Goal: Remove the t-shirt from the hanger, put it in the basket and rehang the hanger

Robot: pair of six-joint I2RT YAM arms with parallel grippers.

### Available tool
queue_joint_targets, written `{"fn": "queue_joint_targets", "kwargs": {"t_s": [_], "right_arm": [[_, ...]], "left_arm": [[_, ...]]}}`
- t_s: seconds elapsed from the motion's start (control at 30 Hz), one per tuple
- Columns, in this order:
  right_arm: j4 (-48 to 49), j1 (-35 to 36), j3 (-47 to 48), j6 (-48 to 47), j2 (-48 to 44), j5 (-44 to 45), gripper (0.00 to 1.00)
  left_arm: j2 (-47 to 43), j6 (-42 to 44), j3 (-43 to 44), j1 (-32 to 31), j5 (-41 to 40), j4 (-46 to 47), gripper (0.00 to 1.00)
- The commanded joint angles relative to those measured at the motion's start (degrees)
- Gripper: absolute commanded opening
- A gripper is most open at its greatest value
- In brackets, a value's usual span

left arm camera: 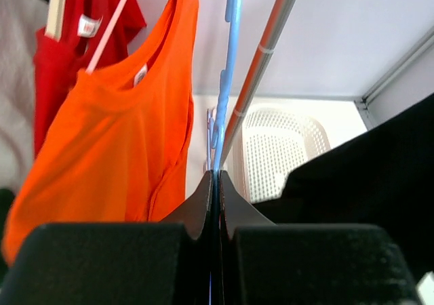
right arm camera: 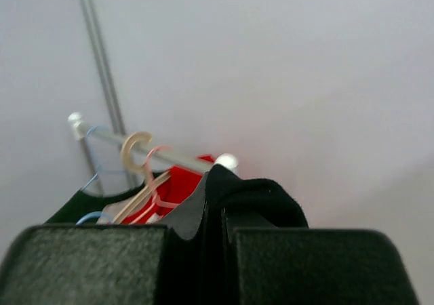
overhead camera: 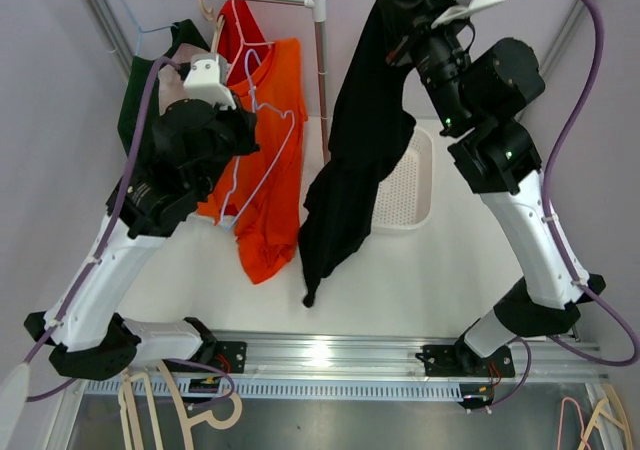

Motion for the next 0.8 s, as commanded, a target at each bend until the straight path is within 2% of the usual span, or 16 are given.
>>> {"fn": "queue_joint_targets", "kwargs": {"t_s": [0.0, 0.13, 0.3, 0.53, 0.63, 0.77], "right_arm": [[8.7, -3.6, 6.7, -1.9, 4.1, -0.8, 0.0], [19.1, -6.5, 11.5, -2.5, 8.8, -0.7, 0.0], [32.5, -10.4, 13.4, -2.3, 14.0, -0.4, 0.0], [38.7, -17.8, 20.2, 7.1, 18.7, -1.1, 0.0], [42.0, -19.4, 20.7, 9.1, 19.6, -1.0, 0.0], [40.3, -21.2, 20.2, 10.6, 20.2, -2.2, 0.0]], "left_arm": [[0.9, 3.8, 1.9, 0.6, -1.5, 9.5, 0.01], [2.3, 5.1, 3.3, 0.7, -2.6, 10.9, 0.01], [2.5, 10.5, 0.0, 0.7, -6.5, 21.1, 0.01], [4.6, 15.9, -2.2, 1.8, -6.5, 30.8, 0.01], [5.5, 15.9, -2.8, 3.6, -3.7, 34.3, 0.01], [10.4, 15.9, -0.4, 6.4, 0.8, 36.6, 0.01]]}}
